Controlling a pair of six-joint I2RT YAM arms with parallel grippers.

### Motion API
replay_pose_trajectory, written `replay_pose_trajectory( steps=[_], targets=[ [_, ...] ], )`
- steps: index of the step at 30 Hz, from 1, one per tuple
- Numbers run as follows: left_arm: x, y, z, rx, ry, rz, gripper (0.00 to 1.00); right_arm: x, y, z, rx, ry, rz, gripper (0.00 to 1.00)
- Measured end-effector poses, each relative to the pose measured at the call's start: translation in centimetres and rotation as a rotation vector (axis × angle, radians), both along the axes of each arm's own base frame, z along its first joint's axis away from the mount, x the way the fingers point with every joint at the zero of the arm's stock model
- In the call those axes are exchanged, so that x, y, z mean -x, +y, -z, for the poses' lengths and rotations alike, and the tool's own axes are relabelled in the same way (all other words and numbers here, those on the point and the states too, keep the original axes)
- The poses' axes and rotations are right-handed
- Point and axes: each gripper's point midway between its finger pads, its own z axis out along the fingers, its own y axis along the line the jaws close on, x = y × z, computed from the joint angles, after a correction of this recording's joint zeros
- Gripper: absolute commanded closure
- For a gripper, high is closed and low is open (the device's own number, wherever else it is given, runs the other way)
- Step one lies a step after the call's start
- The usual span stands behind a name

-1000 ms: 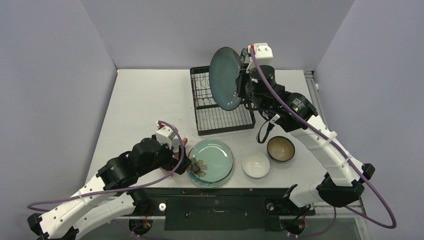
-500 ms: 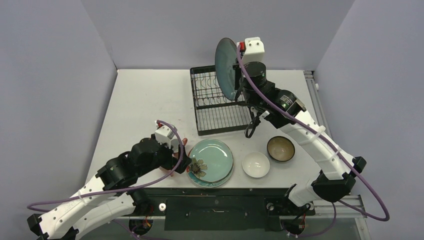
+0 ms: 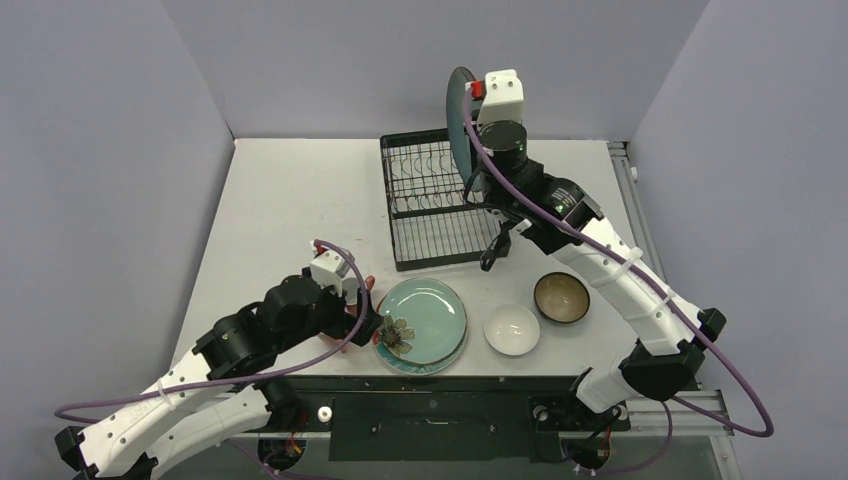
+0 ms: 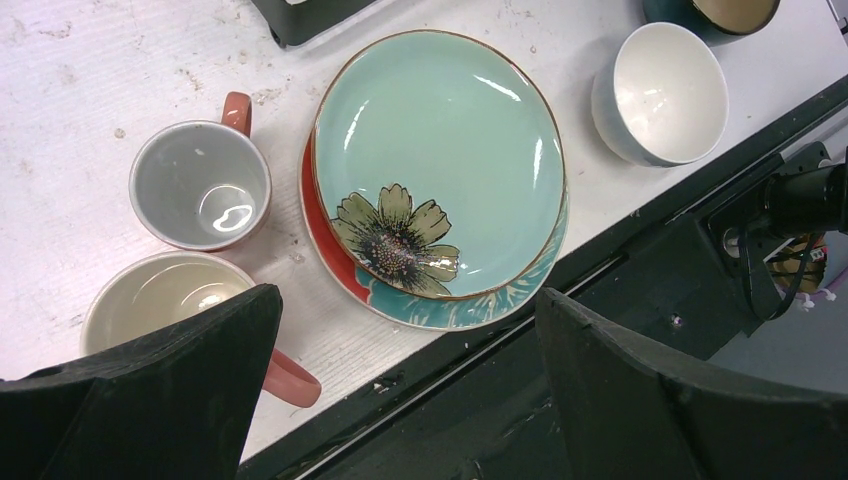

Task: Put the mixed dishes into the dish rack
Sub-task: Insert the plate into the dish rack.

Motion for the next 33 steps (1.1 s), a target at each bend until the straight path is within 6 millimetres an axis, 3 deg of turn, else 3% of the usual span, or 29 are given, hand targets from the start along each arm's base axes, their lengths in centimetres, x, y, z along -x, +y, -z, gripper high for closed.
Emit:
replay_pose_trajectory(
  steps=[9, 21, 33],
  targets=[
    [-0.1, 0.1, 0.0, -0.003, -0.003, -0.007, 0.04, -0.4, -0.8, -0.7, 0.009, -0.032, 0.052, 1.0],
    [-0.3, 0.2, 0.0, -0.007, -0.008, -0.016, 0.04, -2.5, 0.3, 1.6, 0.055, -0.006, 0.082, 1.0],
    [-0.3, 0.3, 0.0, -0.009, -0.01, -0.022, 0.04, -3.3, -0.8, 1.6, 0.047, -0.009, 0.116, 1.0]
  ],
)
